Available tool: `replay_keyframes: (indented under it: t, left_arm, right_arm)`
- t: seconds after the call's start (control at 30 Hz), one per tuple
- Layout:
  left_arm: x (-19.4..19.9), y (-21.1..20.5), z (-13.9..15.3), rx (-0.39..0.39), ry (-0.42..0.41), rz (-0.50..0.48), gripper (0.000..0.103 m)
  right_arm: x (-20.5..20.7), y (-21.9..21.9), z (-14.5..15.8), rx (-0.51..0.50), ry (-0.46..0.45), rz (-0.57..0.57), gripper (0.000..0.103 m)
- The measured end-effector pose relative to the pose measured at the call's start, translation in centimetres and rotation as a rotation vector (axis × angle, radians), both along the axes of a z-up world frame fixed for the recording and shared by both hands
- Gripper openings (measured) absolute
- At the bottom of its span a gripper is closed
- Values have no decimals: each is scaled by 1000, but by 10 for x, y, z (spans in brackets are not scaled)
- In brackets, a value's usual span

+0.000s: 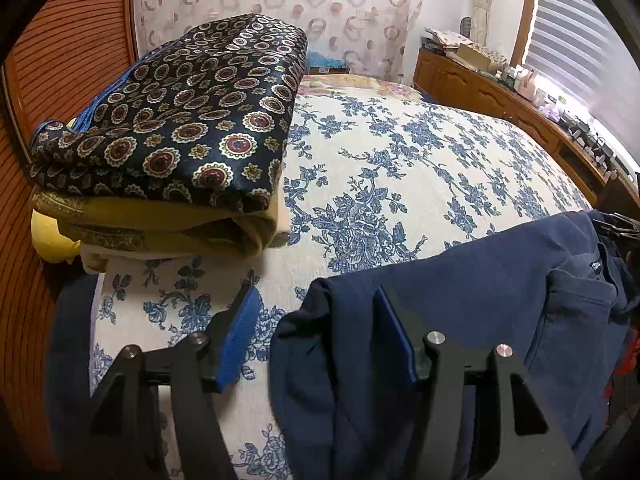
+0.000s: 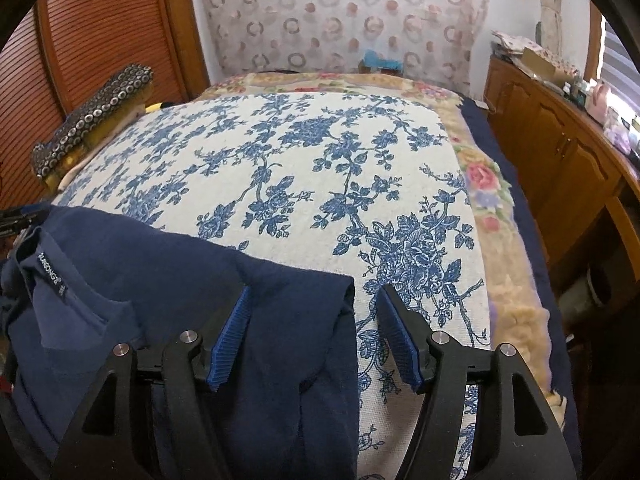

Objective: Fold small clothes

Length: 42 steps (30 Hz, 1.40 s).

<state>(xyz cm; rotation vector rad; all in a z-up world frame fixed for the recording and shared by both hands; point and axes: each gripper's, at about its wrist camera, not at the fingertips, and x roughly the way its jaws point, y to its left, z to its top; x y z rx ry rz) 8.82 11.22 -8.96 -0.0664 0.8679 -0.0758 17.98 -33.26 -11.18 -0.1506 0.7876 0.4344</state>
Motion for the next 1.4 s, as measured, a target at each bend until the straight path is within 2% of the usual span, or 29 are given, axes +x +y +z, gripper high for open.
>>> replay_keyframes:
  t: [0.2, 0.27, 0.33, 0.37, 0.43, 0.53, 0.67, 0.73, 0.77, 0.83, 0.9, 0.97, 1.1, 1.23, 1.4]
  left_arm:
    - [2, -1, 0, -2, 6, -2, 60]
    - [1, -4, 0, -7, -1, -17, 51]
    - [0, -8, 1, -18, -6, -40, 37]
    - [0, -10, 1, -20, -7, -52, 34]
    - [-1, -13, 2, -27, -10, -69, 20]
    - [-4, -17, 6, -24, -26, -83, 10]
    - [-14, -20, 18, -56, -72, -91, 7]
    - [-17, -22, 23, -61, -89, -100, 6]
    - [-19, -24, 27, -63, -96, -105, 6]
    - [-23, -25, 35, -78, -116, -112, 6]
    - [-29, -28, 46, -90, -149, -122, 6]
    - [-36, -30, 57, -92, -178, -127, 5]
    - [-49, -34, 83, -98, -241, -150, 5]
    - [-68, -34, 121, -124, -331, -171, 5]
    - [-93, -33, 168, -128, -456, -190, 5]
  right_arm:
    - [-1, -1, -1, 5, 0, 2, 68]
    - [0, -1, -1, 5, -1, 2, 68]
    - [-1, -1, -1, 5, -1, 2, 68]
    - [-1, -1, -2, 6, 0, 2, 68]
    - [-1, -1, -2, 5, -1, 2, 68]
    - [-1, -1, -2, 5, -1, 2, 68]
    - [-2, 0, -2, -3, 1, 14, 66]
    - [-3, 2, 0, -6, 12, 55, 52]
    - [-4, 2, 0, -2, 17, 68, 49]
    - [-7, 5, 0, -10, 23, 91, 25]
    - [-12, 8, 1, 5, 40, 131, 16]
    - [-19, 11, 4, -6, 22, 137, 14]
    - [-38, 9, 22, 34, -34, 127, 13]
    - [-74, 2, 70, 80, -141, 131, 12]
    - [-114, -4, 120, 86, -246, 142, 12]
